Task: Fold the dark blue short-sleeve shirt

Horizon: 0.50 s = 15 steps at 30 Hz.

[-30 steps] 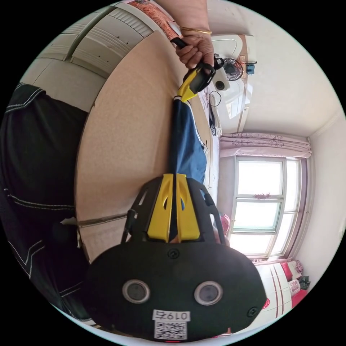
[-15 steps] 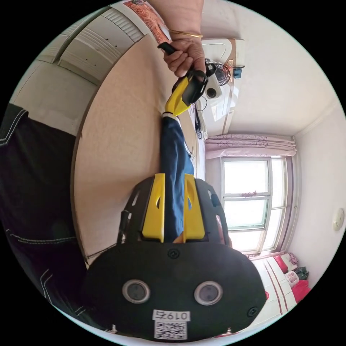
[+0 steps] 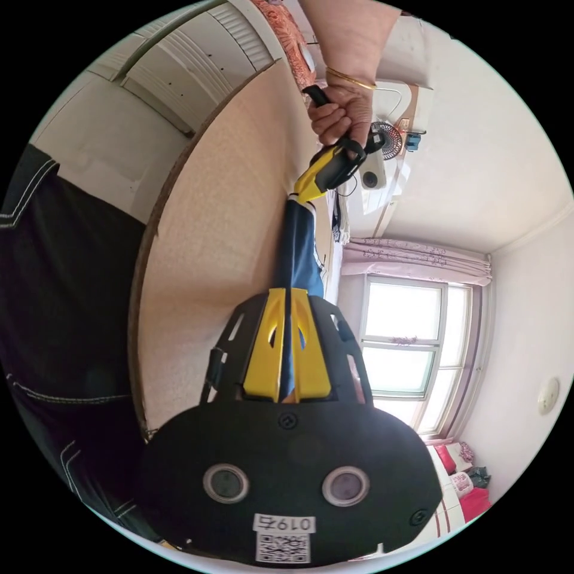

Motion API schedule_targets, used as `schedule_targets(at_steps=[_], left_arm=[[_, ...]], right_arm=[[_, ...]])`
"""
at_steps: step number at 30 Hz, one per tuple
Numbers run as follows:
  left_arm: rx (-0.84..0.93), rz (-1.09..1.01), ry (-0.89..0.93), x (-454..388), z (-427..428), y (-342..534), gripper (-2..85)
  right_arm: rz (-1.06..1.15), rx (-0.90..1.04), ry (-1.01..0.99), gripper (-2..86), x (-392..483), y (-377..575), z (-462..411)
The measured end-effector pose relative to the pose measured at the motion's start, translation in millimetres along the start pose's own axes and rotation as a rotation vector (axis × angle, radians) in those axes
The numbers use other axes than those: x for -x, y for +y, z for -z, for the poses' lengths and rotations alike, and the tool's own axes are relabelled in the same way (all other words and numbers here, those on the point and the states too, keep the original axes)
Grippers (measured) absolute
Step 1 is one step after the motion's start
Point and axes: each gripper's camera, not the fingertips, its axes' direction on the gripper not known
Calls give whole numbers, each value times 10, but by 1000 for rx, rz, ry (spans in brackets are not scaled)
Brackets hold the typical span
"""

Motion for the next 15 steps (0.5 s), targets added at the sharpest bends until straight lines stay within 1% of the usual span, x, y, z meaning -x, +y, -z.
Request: schedule_targets(at_steps=[4, 7, 9, 11, 12, 14, 15], left_arm=[[-22, -26, 29, 32, 51, 49, 31], [-81, -45, 34, 55, 223, 123, 48], [-157, -45, 19, 80, 392, 158, 55], [-302, -38, -24, 117, 652, 156, 60], [-338, -30, -45, 127, 708, 138, 62], [-466, 22, -114, 214, 865, -1, 70], [-493, 42, -118, 257, 890, -53, 74]], right_arm=[[-16, 1, 56, 52, -40, -30, -2], [-54, -30, 20, 84, -173, -86, 46], [-62, -48, 15, 86, -224, -140, 59], [-83, -78, -17, 83, -283, -238, 51], [-88, -82, -24, 82, -298, -268, 41], [-109, -87, -38, 80, -367, -408, 2], [-116, -94, -43, 80, -388, -441, 2]])
